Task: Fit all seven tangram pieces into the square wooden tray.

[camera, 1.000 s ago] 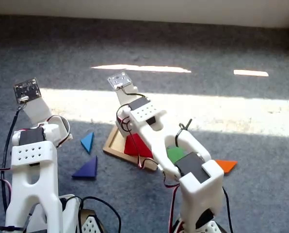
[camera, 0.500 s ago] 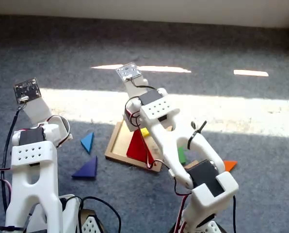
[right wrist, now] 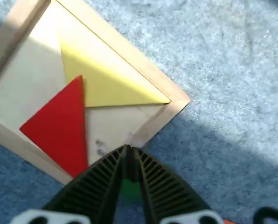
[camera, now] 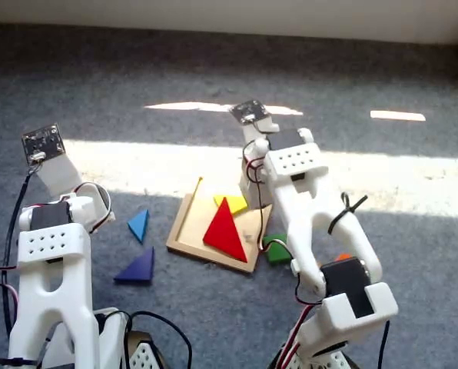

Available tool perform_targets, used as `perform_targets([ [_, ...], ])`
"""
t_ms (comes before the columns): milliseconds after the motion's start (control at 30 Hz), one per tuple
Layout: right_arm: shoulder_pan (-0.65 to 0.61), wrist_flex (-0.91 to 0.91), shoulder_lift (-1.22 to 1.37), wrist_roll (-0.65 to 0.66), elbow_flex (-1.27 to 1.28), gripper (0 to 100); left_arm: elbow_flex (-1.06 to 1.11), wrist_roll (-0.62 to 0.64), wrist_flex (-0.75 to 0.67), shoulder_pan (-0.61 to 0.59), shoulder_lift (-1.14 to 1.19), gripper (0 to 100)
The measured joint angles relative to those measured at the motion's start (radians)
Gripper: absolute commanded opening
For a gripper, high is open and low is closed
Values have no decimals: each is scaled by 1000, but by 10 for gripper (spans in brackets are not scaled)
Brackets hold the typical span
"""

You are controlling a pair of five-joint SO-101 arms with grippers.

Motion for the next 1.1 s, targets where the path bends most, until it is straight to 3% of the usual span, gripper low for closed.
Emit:
perform_targets([
  [167,-3,41,-6,2,0,8,0,0,0,0,0,101],
  [300,-94,41,-74,2,2,8,0,0,0,0,0,101],
  [500,-253,-101,-129,-68,2,8,0,0,0,0,0,101],
  [667,-324,-209,-25,-89,14,8,0,0,0,0,0,101],
  [833,-324,-235,64,-92,14,8,0,0,0,0,0,101],
  [1100,-196,-236,124,-89,12,8,0,0,0,0,0,101],
])
